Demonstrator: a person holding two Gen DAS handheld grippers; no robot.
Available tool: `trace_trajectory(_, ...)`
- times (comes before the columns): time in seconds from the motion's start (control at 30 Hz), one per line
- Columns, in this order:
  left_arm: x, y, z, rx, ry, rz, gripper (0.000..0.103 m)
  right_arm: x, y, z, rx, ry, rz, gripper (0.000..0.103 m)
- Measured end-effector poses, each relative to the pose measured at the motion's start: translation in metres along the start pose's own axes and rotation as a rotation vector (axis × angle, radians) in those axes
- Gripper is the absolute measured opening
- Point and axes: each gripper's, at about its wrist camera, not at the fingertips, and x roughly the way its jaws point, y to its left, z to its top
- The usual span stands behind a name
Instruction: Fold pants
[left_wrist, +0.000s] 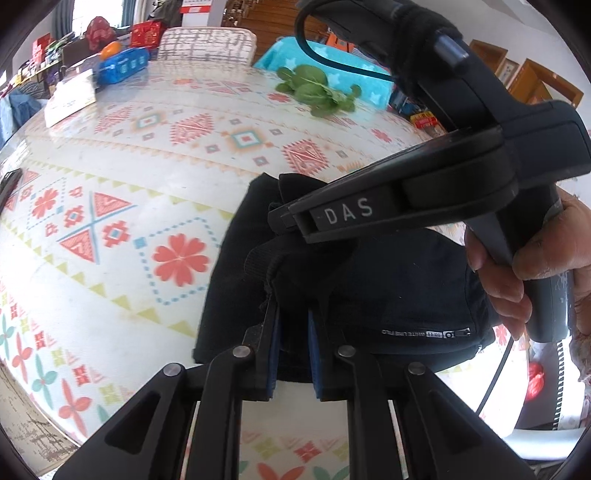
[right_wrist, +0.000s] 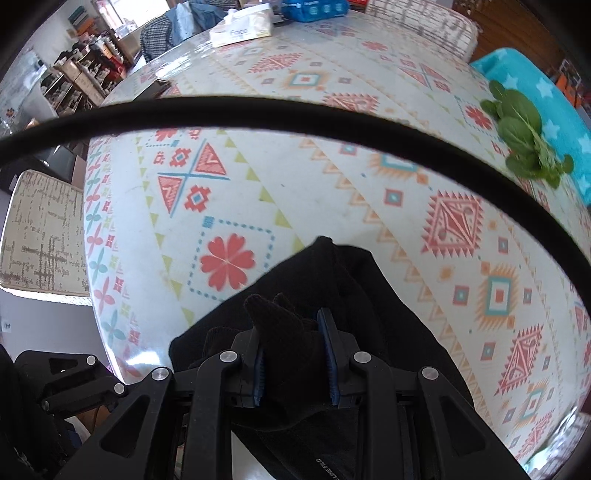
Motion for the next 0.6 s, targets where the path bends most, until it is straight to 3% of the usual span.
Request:
trace_trajectory(0.17, 0.005, -0.014, -0.005, 0.025, 0.025, -0.048, 0.018, 0.003, -0.021, -0.015, 0.047, -0.011, 0.018, 0.034)
trace_trajectory(0.27, -0.002, -0.021, -0.009, 0.070, 0.038, -0.093, 0.033, 0.000, -0.033, -0.022, 0.080, -0.030, 0.033, 0.055)
trace_trajectory(0.33, -0.012, -0.023, -0.013, 0.100, 0.023, -0.101, 0.038, -0.005, -0.039, -0.026, 0.098, -0.051, 0.011, 0.077)
trace_trajectory(0.47, -0.032, -0.017, -0.016, 0.130, 0.001, -0.086, 0.039, -0.016, -0.063, -0.037, 0.173, -0.099, 0.019, 0.078)
trace_trajectory(0.6, -0.047, 0.001, -0.011, 0.111, -0.018, -0.047, 0.043, -0.033, -0.082, -0.051, 0.232, -0.148, -0.030, 0.078)
